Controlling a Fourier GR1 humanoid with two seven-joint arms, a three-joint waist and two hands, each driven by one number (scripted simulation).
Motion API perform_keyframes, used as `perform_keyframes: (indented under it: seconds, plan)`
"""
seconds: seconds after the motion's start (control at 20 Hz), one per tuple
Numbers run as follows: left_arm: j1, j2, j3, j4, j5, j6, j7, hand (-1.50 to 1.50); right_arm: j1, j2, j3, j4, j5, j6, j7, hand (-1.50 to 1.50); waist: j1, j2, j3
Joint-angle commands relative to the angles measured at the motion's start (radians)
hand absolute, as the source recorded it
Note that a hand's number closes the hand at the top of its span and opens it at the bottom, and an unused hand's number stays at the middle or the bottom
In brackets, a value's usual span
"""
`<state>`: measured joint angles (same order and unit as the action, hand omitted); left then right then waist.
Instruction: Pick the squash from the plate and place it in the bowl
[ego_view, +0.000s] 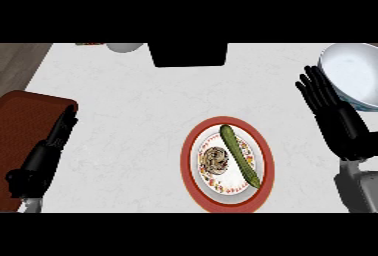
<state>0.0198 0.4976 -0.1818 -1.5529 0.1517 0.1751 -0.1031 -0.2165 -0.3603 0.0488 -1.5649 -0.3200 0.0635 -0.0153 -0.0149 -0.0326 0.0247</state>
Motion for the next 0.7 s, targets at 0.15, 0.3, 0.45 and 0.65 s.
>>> perform_keyframes:
  seconds: [0.15, 0.3, 0.45, 0.65]
  plan:
    - [-0.089, -0.111, -0.039, -0.044, 0.009, 0.056, 0.09, 0.0, 0.036, -0.014, 0.302, -0.066, 0.241, 0.098, 0.001, 1.5, 0.015, 0.031, -0.026]
    - [-0.075, -0.117, -0.042, -0.023, 0.034, 0.035, 0.089, 0.0, -0.093, -0.245, 0.285, -0.1, 0.536, 0.07, -0.038, 1.5, -0.001, -0.014, -0.054]
    - [-0.089, -0.178, -0.028, -0.008, 0.06, 0.071, 0.098, 0.0, 0.177, 0.111, 0.32, -0.073, 0.533, -0.285, -0.218, -1.5, -0.024, 0.031, -0.022]
    - [-0.163, -0.205, -0.054, -0.014, 0.037, 0.087, 0.163, 0.0, 0.335, 0.164, 0.368, -0.049, 0.49, -0.288, -0.551, -1.5, -0.01, 0.032, -0.022]
